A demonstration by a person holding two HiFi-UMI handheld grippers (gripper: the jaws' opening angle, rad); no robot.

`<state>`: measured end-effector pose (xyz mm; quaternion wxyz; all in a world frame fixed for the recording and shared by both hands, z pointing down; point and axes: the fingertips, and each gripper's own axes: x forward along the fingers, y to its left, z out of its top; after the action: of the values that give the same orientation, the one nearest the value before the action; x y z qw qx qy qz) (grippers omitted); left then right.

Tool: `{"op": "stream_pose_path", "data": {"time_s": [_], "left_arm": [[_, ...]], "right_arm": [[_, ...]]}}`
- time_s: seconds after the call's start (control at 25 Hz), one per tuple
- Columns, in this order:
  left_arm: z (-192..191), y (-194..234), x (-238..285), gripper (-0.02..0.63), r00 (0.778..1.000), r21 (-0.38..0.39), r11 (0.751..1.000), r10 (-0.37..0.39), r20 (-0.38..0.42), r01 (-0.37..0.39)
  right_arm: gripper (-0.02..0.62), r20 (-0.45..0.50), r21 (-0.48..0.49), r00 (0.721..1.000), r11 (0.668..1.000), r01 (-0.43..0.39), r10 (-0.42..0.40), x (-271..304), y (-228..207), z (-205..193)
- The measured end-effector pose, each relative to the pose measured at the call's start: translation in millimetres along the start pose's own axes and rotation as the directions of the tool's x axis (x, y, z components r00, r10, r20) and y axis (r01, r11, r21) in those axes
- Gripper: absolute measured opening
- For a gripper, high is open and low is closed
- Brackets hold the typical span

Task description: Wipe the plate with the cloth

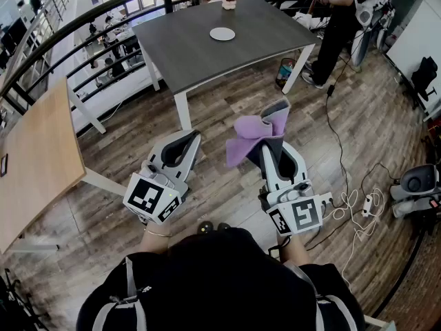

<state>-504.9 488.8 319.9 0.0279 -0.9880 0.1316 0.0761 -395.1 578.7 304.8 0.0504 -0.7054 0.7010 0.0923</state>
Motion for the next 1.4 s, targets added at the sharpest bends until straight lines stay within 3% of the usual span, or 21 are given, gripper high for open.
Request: {"op": "stream_pose_path", "data": {"time_s": [0.72,1.4], "left_arm": [[-5,-1,2,0.008,1.000,-0.006,1.000,0.001,-0.012,-0.001],[-9,41,-2,0.008,0.998,-0.023,0.998,-0.060,0.007,0.060]], "right_arm": [[0.064,-0.008,0.010,0.999,0.999,0.033,-0.033,-7,-12,-5],[0.064,-0.004,0.003,0.996,0.996,0.094,-0.094,33,7,-14]]}}
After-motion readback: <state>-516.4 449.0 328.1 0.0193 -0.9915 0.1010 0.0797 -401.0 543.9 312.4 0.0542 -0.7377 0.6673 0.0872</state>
